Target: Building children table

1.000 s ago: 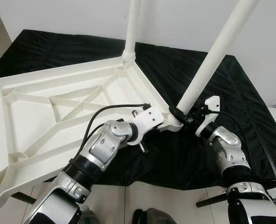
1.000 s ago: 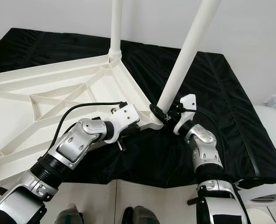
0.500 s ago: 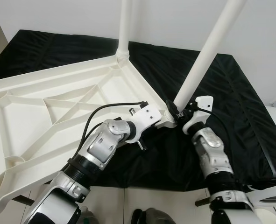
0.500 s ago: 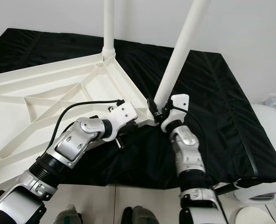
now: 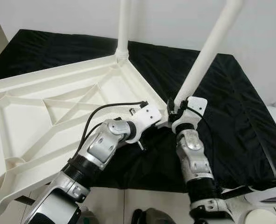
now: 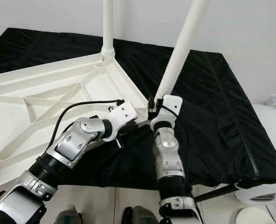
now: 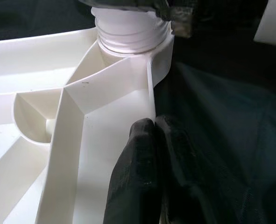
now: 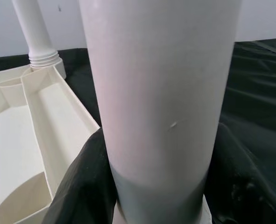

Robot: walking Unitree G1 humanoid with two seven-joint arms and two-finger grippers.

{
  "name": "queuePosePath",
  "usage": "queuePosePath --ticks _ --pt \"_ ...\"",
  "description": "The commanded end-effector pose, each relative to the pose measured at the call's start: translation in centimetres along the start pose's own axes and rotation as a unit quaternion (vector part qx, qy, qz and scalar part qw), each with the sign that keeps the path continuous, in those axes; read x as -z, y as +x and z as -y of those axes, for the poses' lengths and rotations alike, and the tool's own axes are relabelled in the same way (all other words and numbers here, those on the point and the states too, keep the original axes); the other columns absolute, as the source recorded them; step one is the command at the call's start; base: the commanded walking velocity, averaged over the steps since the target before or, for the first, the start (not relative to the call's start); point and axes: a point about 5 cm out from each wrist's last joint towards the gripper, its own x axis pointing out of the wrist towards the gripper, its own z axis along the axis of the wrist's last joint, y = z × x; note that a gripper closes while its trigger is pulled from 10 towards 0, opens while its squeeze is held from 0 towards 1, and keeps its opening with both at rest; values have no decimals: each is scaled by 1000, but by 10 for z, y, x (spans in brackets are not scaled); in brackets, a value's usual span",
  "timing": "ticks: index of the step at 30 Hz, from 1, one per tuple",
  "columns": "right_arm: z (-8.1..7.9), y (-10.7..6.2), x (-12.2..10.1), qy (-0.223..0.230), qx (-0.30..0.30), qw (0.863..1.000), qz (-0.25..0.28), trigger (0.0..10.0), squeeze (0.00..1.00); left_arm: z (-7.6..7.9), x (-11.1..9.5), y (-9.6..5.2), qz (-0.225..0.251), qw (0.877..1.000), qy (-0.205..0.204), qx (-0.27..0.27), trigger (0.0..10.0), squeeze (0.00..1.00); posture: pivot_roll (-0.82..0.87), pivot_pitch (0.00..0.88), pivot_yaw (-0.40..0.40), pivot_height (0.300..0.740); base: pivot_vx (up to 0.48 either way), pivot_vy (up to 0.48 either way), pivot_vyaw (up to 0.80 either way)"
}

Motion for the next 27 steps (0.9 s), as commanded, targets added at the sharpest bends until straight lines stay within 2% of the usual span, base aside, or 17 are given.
queuePosePath --ticks 1,7,8,9,10,14,15,19,22,24,25,27 --pt "-2 1 -6 -1 -2 1000 10 10000 0 21 -7 8 15 998 9 63 10000 0 58 18 -119 740 0 0 0" --pt "3 1 -7 -2 -3 1000 8 10000 0 20 -7 8 15 998 9 62 10000 0 56 18 -118 740 0 0 0" --pt "4 1 -8 -3 -4 1000 8 10000 369 20 -7 8 15 998 9 61 10000 0 53 19 -116 740 0 0 0" --pt "4 1 -8 -3 -4 1000 8 10000 369 20 -7 8 15 998 9 61 10000 0 53 19 -116 740 0 0 0" --pt "6 0 -9 4 -14 1000 11 10000 1000 20 -7 8 15 998 9 61 10000 0 49 21 -115 740 0 0 0" --pt "9 0 -12 13 -53 998 17 10000 1000 19 -7 9 14 998 7 60 10000 0 44 23 -113 740 0 0 0" --pt "12 -1 -15 6 -83 996 21 10000 0 19 -7 9 15 998 7 60 10000 0 40 27 -109 740 0 0 0" --pt "21 0 -17 -9 -113 993 22 10000 0 18 -7 9 15 998 6 60 10000 0 35 30 -107 740 0 0 0" --pt "38 2 -20 -16 -161 987 17 10000 0 18 -7 9 15 998 5 58 10000 0 32 34 -107 740 0 0 0" --pt "38 2 -20 -16 -161 987 17 10000 0 18 -7 9 15 998 5 58 10000 0 32 34 -107 740 0 0 0" --pt "42 3 -21 -12 -175 984 14 10000 0 18 -7 9 15 998 5 58 10000 0 31 36 -105 740 0 0 0" --pt "58 2 -21 -15 -238 971 -2 10000 0 17 -6 10 14 999 4 53 10000 0 30 40 -103 740 0 0 0"
